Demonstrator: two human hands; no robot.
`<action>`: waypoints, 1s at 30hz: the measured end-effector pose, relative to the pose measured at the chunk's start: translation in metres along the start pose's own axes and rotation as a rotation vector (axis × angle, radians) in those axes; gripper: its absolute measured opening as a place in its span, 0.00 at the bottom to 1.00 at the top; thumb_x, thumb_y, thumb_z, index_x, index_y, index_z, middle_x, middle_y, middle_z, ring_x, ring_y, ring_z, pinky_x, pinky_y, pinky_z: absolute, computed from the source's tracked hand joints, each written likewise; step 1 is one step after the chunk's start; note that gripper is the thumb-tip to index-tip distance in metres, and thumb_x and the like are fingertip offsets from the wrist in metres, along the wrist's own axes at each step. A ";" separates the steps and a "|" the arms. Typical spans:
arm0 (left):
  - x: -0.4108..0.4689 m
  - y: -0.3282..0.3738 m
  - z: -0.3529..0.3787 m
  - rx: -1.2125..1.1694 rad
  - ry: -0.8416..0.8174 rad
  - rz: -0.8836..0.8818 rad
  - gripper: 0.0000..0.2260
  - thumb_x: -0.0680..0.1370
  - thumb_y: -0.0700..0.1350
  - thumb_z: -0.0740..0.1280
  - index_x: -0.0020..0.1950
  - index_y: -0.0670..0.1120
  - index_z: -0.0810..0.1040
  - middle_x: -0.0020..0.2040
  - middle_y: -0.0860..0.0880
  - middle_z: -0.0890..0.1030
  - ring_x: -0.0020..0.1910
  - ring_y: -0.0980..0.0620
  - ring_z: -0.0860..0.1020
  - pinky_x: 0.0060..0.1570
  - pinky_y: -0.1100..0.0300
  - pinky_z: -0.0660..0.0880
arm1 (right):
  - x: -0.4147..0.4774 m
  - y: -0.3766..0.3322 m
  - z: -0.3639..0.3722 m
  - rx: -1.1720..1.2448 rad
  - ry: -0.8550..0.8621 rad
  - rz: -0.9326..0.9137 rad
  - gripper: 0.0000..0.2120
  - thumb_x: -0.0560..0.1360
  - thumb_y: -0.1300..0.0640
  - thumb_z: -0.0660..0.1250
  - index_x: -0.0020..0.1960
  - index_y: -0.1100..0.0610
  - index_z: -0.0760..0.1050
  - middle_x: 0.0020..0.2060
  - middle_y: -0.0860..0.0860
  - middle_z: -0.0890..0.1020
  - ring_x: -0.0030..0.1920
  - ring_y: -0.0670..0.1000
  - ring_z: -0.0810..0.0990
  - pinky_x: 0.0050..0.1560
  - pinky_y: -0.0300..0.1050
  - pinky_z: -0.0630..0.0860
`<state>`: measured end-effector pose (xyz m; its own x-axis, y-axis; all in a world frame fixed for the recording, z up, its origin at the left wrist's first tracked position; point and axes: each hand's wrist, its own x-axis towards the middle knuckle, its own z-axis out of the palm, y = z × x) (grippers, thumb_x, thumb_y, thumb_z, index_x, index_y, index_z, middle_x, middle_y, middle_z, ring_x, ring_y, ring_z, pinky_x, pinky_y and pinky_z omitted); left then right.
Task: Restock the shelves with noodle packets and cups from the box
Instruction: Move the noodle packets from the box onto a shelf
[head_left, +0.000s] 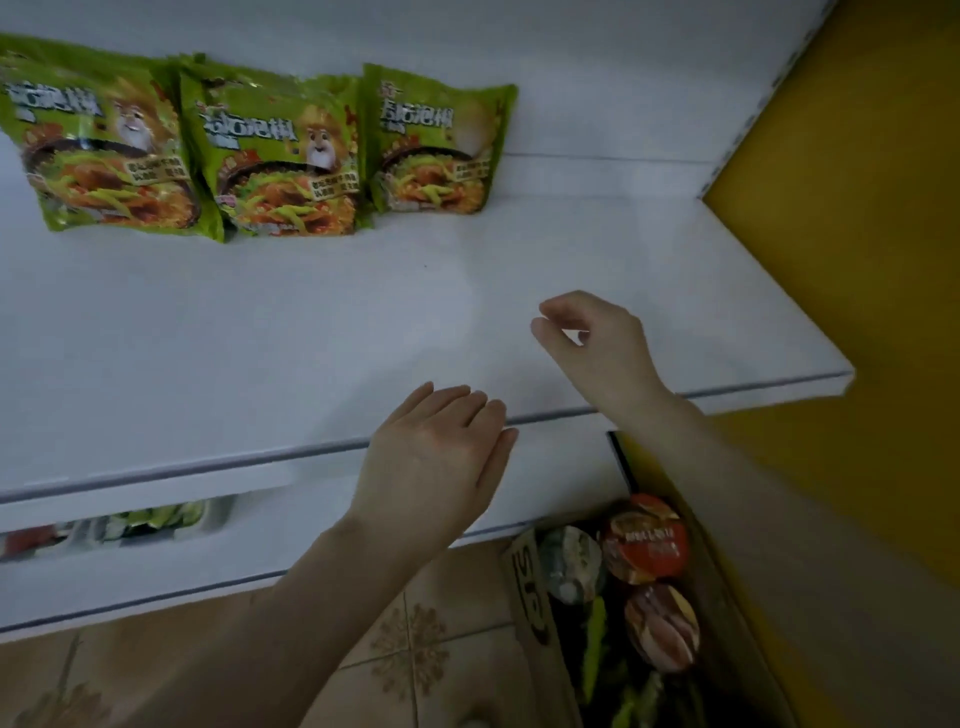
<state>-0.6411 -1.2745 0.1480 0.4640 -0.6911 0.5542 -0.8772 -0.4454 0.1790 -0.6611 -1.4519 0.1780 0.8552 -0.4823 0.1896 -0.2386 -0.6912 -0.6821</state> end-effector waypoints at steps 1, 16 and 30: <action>0.000 0.014 0.006 -0.033 -0.010 0.030 0.13 0.76 0.45 0.59 0.41 0.41 0.82 0.37 0.46 0.83 0.38 0.47 0.82 0.47 0.56 0.71 | -0.012 0.015 -0.015 -0.004 0.039 0.047 0.11 0.76 0.57 0.65 0.56 0.61 0.78 0.53 0.52 0.81 0.52 0.47 0.78 0.51 0.31 0.67; -0.066 0.175 0.162 -0.295 -0.575 0.221 0.17 0.74 0.49 0.55 0.35 0.44 0.80 0.27 0.47 0.78 0.24 0.46 0.76 0.22 0.62 0.69 | -0.237 0.253 -0.095 -0.082 0.050 0.842 0.14 0.78 0.58 0.61 0.60 0.65 0.72 0.53 0.63 0.79 0.53 0.61 0.77 0.47 0.45 0.71; -0.197 0.204 0.362 -0.359 -1.023 -0.400 0.18 0.78 0.46 0.63 0.61 0.36 0.65 0.52 0.37 0.76 0.49 0.40 0.77 0.42 0.53 0.72 | -0.359 0.401 0.074 0.001 -0.471 0.982 0.22 0.77 0.67 0.57 0.70 0.58 0.63 0.66 0.58 0.71 0.66 0.58 0.70 0.63 0.46 0.68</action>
<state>-0.8665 -1.4358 -0.2190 0.4557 -0.7478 -0.4828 -0.5532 -0.6629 0.5045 -1.0298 -1.5167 -0.2157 0.3818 -0.5694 -0.7280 -0.9141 -0.1158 -0.3887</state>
